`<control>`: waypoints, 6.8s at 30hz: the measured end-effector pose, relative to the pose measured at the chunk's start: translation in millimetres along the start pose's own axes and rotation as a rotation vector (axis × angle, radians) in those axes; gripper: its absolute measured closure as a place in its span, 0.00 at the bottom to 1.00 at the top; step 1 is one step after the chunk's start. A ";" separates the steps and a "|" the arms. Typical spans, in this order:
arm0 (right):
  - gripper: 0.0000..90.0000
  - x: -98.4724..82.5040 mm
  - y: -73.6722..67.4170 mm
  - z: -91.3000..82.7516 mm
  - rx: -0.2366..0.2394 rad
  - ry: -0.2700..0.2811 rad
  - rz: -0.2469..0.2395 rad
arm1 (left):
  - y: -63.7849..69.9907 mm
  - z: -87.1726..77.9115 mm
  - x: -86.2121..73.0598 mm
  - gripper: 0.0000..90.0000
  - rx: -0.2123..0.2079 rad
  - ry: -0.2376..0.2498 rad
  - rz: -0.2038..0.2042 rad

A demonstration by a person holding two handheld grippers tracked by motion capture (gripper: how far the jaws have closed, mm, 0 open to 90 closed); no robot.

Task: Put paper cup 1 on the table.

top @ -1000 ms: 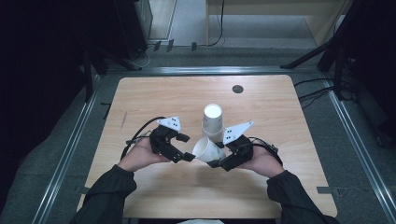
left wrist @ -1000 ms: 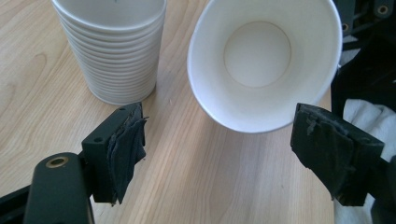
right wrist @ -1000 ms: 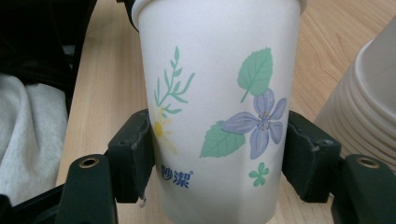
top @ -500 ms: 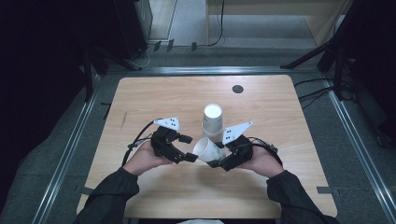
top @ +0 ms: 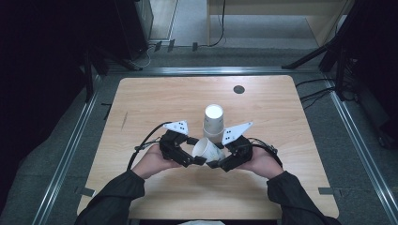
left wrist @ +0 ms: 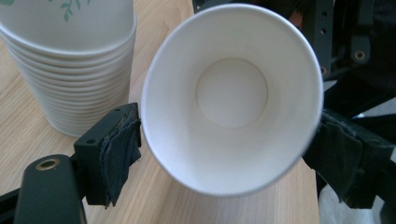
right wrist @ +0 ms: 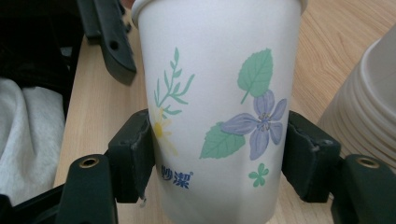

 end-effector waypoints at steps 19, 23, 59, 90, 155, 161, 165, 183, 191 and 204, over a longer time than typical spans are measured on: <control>0.37 -1.5 -0.4 4.9 -0.001 -0.019 0.009 | 0.2 0.9 -0.4 0.29 -0.008 0.033 -0.013; 0.35 -0.2 -0.8 5.3 -0.006 -0.008 0.011 | 0.4 -2.6 1.5 0.32 -0.004 0.033 -0.009; 0.22 -24.6 20.4 -28.3 -0.247 -0.028 0.090 | -34.4 -60.7 5.4 0.31 0.156 -0.114 0.034; 0.23 -39.5 52.0 -51.2 -0.350 -0.008 0.095 | -107.2 -131.6 -16.7 0.31 0.396 -0.167 -0.038; 0.25 -43.4 50.7 -53.7 -0.364 0.022 0.103 | -161.6 -181.3 -60.9 0.19 0.697 -0.338 -0.267; 0.22 -39.1 51.8 -56.9 -0.376 0.019 0.087 | -154.0 -192.8 -53.1 0.20 0.692 -0.281 -0.271; 0.21 -37.9 52.7 -58.1 -0.380 0.014 0.092 | -148.7 -196.4 -49.5 0.20 0.689 -0.266 -0.265; 0.15 -18.2 53.9 -55.5 -0.298 0.008 0.097 | -102.2 -180.4 -18.8 0.20 0.547 -0.152 -0.203; 0.18 -9.0 59.0 -55.2 -0.307 0.002 0.087 | -84.4 -152.1 -8.6 0.22 0.460 -0.125 -0.160; 0.26 3.7 59.9 -56.3 -0.285 -0.021 0.118 | -70.9 -103.5 -13.3 0.22 0.360 -0.143 -0.107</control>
Point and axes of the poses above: each handheld gripper's, and its own axes: z roughly forward along the jaws, x roughly out of its top, y roughly to its right, the point moved 7 cm from there along z, roughly forward along the jaws, and after that the axes turned 6 degrees about y, right-handed, at the moved point
